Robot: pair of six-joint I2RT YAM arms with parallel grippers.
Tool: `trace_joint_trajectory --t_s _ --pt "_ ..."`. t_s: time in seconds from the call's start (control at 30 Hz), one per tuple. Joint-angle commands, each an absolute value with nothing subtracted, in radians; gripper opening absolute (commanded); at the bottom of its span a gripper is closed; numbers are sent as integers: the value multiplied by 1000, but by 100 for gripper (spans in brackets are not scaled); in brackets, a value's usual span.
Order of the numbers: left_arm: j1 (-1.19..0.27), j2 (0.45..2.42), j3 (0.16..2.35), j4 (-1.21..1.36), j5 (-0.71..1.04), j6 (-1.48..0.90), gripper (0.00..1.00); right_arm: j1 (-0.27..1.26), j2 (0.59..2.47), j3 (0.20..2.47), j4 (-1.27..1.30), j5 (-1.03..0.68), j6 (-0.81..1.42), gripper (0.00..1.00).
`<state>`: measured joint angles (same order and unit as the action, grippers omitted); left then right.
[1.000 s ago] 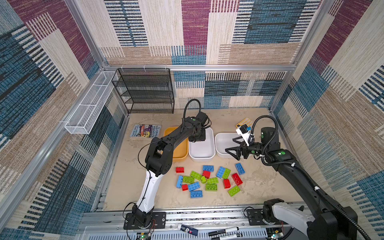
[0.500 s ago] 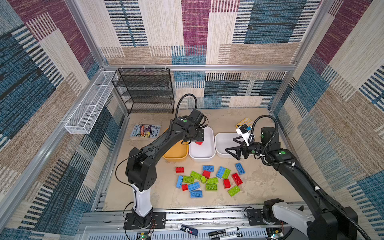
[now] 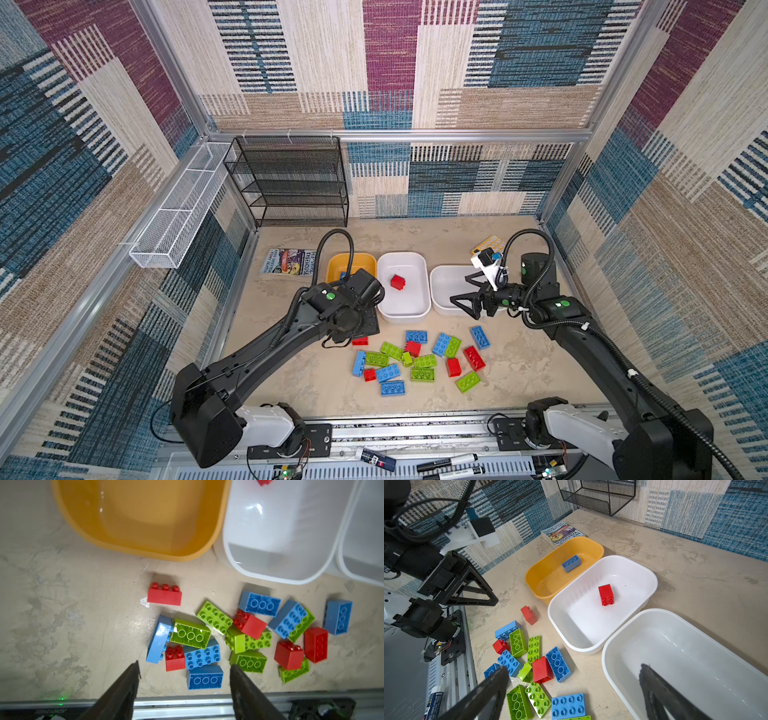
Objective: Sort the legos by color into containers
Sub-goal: 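Return the left gripper to the pile and grasp another red brick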
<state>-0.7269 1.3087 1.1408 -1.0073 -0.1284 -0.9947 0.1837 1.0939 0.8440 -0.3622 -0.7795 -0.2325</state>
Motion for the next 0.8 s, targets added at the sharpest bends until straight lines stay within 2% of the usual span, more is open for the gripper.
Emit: trace_joint_trajectory --t_s 0.0,0.1,0.2,0.5,0.77 --pt "-735 1275 1098 -1011 -272 -1400 74 186 1091 839 -337 -802 -233 99" --pt "-743 1262 1033 -1006 -274 -1695 72 185 1082 831 -329 -804 -223 99" --pt "-751 1271 980 -946 -258 -1849 72 186 1074 825 -330 -807 -220 99" --pt "-755 1394 958 -760 -225 -1990 71 185 1072 826 -331 -815 -220 99" --pt "-750 1503 966 -703 -261 -1981 69 186 1074 827 -333 -821 -222 99"
